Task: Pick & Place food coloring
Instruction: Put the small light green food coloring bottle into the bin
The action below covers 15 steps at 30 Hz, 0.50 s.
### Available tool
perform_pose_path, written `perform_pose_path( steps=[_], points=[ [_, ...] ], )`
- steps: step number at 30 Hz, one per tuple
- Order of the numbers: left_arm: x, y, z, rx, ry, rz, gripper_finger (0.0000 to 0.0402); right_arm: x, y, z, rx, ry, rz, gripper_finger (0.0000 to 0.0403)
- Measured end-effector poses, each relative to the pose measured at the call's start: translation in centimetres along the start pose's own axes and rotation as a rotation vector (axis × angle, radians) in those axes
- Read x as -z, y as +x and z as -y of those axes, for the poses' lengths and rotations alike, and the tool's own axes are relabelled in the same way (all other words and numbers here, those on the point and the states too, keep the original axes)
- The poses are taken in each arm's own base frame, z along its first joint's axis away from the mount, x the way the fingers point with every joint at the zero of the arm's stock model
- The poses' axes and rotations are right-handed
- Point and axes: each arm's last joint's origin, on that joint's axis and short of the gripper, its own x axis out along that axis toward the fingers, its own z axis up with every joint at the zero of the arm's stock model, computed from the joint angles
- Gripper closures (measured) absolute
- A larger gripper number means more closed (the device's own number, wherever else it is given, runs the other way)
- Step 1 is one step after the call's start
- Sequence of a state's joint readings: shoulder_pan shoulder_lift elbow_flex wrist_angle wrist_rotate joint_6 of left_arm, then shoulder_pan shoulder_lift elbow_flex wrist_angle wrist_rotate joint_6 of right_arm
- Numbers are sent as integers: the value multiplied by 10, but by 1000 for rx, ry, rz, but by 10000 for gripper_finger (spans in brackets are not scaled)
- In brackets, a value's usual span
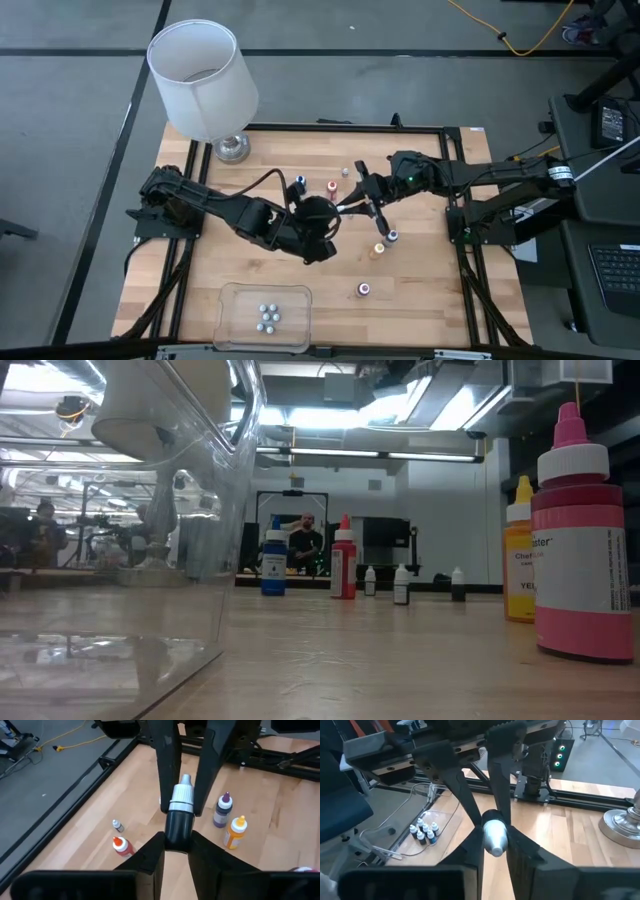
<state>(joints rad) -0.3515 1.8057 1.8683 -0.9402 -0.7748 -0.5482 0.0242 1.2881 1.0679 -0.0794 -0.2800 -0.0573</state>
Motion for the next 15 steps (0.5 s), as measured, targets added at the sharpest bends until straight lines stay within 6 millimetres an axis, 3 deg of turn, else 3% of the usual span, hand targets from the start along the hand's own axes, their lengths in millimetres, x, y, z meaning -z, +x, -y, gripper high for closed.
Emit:
perform_pose_path(
  steps=[8,15],
  points=[
    [3,-4,0,117,24,-86,280,1,0,-2,-49,6,-12,326],
    [14,-40,-14,170,-88,-234,236,2,0,-5,-123,7,-14,337]
  ],
)
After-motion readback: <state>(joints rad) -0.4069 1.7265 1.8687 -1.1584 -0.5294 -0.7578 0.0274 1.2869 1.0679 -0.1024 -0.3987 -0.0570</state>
